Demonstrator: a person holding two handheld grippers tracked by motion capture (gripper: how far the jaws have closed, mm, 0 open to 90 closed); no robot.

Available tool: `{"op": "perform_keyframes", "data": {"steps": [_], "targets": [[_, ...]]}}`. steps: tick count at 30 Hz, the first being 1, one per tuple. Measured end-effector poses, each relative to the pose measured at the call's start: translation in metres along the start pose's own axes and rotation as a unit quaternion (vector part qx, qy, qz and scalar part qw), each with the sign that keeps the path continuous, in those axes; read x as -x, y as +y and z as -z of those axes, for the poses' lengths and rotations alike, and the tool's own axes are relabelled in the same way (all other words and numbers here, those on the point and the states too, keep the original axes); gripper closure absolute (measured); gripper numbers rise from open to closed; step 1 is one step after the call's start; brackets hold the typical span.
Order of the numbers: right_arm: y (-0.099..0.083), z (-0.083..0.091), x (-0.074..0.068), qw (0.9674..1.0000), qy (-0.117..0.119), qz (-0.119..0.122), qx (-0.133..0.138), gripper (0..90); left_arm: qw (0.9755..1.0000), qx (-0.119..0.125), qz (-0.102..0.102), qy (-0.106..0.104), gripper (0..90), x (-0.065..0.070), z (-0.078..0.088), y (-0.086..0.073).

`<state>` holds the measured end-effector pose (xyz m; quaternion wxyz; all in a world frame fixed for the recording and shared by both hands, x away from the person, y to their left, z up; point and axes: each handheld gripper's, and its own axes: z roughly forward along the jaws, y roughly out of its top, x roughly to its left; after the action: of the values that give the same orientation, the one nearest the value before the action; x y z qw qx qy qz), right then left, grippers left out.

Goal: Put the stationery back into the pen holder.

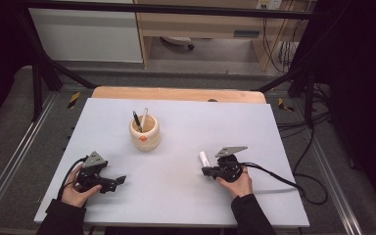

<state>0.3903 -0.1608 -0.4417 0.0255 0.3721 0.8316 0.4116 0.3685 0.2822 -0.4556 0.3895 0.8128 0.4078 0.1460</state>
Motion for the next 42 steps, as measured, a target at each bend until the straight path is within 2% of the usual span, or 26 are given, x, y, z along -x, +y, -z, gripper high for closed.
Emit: {"op": "perform_keyframes", "data": {"steps": [19,42], "targets": [[-0.002,0.005,0.005,1.0000,-0.005,-0.006,-0.001,90.0,1.0000,0.000,0.000,0.000,3.3,0.000,0.000,0.000],[-0.006,0.010,0.013,0.9995,-0.028,-0.011,-0.005,90.0,1.0000,0.000,-0.001,0.001,3.3,0.000,0.000,0.000]]}}
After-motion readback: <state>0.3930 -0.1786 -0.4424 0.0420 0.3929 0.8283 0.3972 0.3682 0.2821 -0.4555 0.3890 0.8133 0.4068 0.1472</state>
